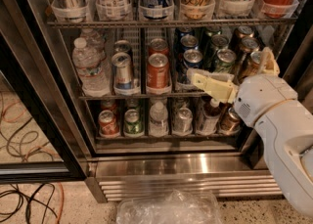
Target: Pick 7up can from top shelf of fridge
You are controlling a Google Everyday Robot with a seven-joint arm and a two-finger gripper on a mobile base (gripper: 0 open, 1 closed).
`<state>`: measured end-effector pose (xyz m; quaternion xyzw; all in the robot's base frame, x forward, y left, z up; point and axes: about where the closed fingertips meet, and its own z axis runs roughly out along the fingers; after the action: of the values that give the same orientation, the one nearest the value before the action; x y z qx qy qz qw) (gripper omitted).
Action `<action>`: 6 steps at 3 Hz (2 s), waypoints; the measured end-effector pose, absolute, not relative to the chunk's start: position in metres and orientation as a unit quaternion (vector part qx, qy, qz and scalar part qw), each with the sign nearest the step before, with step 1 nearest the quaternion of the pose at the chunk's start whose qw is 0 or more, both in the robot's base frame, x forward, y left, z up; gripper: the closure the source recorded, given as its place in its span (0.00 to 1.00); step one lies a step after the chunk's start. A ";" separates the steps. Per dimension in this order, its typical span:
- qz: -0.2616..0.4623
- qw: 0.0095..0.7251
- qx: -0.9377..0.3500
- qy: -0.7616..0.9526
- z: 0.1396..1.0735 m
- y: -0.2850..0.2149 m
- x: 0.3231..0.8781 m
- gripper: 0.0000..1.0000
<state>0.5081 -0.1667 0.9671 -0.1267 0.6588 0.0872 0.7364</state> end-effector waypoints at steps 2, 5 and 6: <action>0.022 0.766 -0.096 0.636 0.983 -0.178 0.518 0.00; -0.023 0.782 -0.059 0.620 0.998 -0.188 0.523 0.00; 0.016 0.792 -0.038 0.609 1.011 -0.182 0.526 0.00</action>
Offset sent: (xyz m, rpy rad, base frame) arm 0.0158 -0.0247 0.0249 -0.1095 -0.1300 -0.2783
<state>0.5257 -0.1818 1.0111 -0.0377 0.6089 0.0161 0.7922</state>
